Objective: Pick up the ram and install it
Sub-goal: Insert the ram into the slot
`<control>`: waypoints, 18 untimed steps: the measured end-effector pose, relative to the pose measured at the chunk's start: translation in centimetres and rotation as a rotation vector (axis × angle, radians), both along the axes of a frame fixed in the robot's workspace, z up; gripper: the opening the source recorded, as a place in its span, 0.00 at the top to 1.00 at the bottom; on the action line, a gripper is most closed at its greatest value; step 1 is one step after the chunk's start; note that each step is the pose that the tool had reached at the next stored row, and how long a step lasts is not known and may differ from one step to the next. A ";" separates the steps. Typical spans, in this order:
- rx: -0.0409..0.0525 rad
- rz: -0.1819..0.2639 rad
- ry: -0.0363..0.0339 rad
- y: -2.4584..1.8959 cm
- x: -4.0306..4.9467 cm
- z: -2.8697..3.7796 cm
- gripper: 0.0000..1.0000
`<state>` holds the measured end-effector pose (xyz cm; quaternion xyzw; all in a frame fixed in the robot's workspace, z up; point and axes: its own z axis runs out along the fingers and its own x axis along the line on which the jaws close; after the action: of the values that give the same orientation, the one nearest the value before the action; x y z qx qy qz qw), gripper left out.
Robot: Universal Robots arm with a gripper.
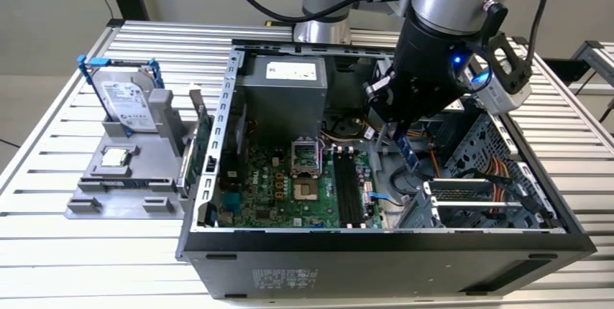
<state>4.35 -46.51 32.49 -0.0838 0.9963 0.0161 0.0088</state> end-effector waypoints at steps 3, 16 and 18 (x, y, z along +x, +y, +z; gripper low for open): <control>0.0001 0.000 -0.0001 0.01 0.00 -0.05 1.00; 0.0267 -0.017 0.0114 0.02 -0.16 -0.49 1.00; 0.0324 -0.022 0.0113 0.02 -0.16 -0.50 1.00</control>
<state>4.19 -46.48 31.99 -0.0725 0.9968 0.0326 0.0047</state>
